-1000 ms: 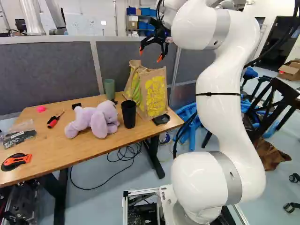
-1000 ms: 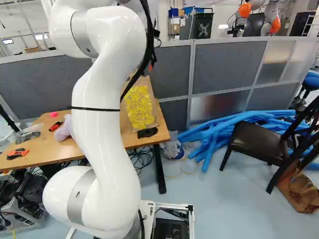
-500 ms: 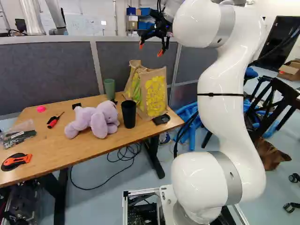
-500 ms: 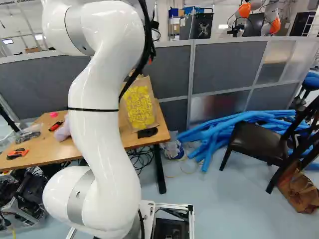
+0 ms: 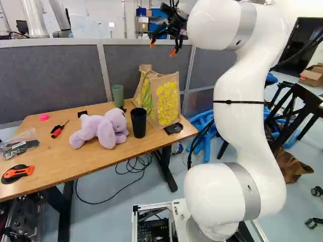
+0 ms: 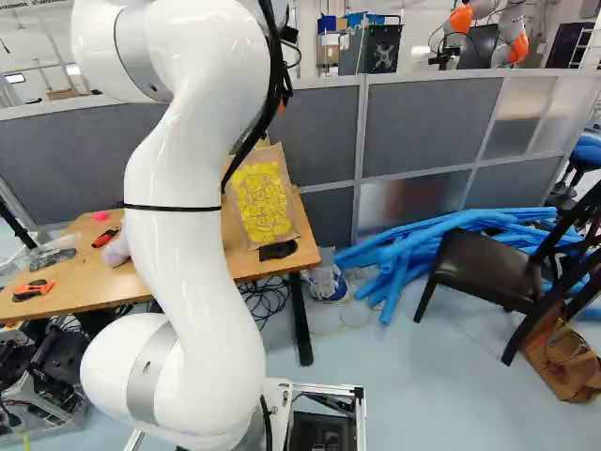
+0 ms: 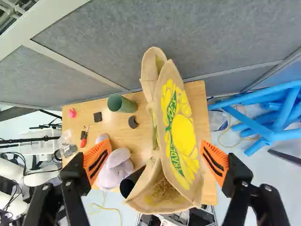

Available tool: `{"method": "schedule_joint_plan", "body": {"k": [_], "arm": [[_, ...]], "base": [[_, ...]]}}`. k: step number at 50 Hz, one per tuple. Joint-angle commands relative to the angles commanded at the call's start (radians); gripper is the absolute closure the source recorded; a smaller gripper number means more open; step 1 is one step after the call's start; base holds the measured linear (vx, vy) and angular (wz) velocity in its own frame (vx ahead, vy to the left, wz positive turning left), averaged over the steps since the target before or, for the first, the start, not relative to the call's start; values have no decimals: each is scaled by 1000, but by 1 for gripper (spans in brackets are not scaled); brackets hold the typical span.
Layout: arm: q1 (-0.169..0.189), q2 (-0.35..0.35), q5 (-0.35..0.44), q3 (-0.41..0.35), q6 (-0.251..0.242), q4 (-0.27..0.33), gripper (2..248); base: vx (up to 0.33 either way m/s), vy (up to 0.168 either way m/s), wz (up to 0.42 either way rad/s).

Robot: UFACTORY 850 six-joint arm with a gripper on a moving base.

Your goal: Pick up the bag on the ground and place it on the table

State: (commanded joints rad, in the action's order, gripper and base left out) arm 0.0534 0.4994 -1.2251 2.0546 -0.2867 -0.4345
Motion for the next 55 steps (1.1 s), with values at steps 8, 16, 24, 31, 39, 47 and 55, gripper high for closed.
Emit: {"method": "schedule_joint_plan", "body": {"k": [8,16,24,31,39,47,55], "arm": [[0,0,0,0,0,0,3],[0,0,0,0,0,0,3],[0,0,0,0,0,0,3],[0,0,0,0,0,0,3],[0,0,0,0,0,0,3],[0,0,0,0,0,0,3],[0,0,0,0,0,0,3]], "base": [[0,0,0],[0,0,0],[-20,-1,25],[-66,-7,-12],[-101,-2,1],[-122,-3,1],[-127,-2,1]]}}
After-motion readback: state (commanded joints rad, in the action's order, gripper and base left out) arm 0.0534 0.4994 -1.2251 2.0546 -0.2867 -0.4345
